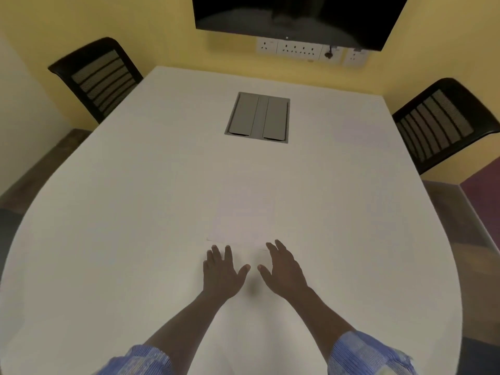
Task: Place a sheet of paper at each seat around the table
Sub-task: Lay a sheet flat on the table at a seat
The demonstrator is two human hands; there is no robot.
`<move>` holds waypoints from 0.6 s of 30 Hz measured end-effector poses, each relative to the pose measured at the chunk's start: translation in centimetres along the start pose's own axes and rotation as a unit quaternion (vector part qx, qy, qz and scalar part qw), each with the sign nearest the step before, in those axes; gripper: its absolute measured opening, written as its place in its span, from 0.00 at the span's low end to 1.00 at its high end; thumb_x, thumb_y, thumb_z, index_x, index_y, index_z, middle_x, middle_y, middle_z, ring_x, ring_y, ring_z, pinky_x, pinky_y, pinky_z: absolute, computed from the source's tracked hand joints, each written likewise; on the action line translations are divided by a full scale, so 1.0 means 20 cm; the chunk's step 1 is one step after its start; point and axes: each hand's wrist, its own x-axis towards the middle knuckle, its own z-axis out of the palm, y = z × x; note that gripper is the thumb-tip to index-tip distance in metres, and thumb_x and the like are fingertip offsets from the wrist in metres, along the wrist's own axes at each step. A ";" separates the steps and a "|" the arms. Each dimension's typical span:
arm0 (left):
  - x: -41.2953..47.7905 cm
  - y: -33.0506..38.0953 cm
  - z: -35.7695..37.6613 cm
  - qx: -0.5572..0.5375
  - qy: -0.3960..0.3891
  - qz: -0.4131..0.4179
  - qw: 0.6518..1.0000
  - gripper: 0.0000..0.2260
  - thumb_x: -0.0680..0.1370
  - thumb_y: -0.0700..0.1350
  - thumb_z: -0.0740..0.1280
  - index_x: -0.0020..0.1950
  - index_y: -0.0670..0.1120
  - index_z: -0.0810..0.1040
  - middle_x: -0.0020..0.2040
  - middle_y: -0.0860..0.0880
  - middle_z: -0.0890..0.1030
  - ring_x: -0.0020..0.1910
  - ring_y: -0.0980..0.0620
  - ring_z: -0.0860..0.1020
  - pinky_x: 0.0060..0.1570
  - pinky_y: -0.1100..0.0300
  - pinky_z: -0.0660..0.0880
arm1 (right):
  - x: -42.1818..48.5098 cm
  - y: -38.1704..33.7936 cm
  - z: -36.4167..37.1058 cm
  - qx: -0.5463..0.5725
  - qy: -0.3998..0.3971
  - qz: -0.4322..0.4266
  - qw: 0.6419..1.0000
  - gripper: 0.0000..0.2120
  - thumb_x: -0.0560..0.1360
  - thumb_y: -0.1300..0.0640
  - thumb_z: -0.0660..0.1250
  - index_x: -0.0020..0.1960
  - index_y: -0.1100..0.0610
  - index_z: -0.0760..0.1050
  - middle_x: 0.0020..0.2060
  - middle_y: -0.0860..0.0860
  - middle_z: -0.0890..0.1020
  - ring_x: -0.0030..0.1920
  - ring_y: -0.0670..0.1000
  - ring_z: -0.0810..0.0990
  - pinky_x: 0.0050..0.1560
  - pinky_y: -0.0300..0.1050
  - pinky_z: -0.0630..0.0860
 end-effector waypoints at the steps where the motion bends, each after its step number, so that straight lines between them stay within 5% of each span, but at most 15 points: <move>1: 0.05 0.00 0.01 -0.003 -0.001 -0.001 1.000 0.39 0.80 0.68 0.53 0.82 0.45 0.50 0.82 0.36 0.49 0.81 0.39 0.50 0.77 0.47 0.52 | 0.04 0.00 0.02 -0.003 -0.006 0.003 1.000 0.34 0.81 0.41 0.60 0.81 0.52 0.54 0.81 0.53 0.53 0.80 0.53 0.55 0.75 0.51 0.60; 7: 0.25 0.03 0.08 -0.006 0.033 -0.028 0.999 0.40 0.80 0.69 0.50 0.82 0.44 0.52 0.80 0.31 0.45 0.80 0.33 0.46 0.78 0.44 0.48 | 0.25 0.03 0.09 -0.048 -0.036 -0.005 0.998 0.34 0.81 0.42 0.59 0.81 0.54 0.53 0.81 0.55 0.52 0.80 0.55 0.54 0.76 0.51 0.59; 11: 0.33 0.05 0.11 -0.046 0.025 -0.040 0.998 0.54 0.68 0.77 0.29 0.82 0.43 0.52 0.80 0.29 0.46 0.80 0.31 0.45 0.77 0.40 0.45 | 0.36 0.07 0.13 -0.076 -0.056 -0.014 0.995 0.33 0.81 0.43 0.60 0.80 0.55 0.55 0.81 0.57 0.53 0.80 0.56 0.54 0.76 0.52 0.58; 15: 0.38 0.07 0.14 -0.111 -0.017 -0.078 0.991 0.42 0.77 0.71 0.52 0.83 0.46 0.50 0.82 0.38 0.44 0.81 0.38 0.42 0.77 0.41 0.41 | 0.40 0.10 0.18 -0.095 -0.074 -0.012 0.993 0.32 0.80 0.42 0.60 0.79 0.54 0.59 0.81 0.58 0.55 0.80 0.57 0.54 0.76 0.53 0.59; 18: 0.38 0.10 0.15 -0.100 0.004 -0.086 0.991 0.44 0.77 0.71 0.54 0.83 0.44 0.47 0.81 0.33 0.48 0.81 0.37 0.45 0.78 0.42 0.45 | 0.41 0.11 0.19 -0.080 -0.070 -0.007 0.994 0.31 0.79 0.42 0.62 0.77 0.55 0.62 0.80 0.58 0.56 0.79 0.58 0.56 0.75 0.53 0.58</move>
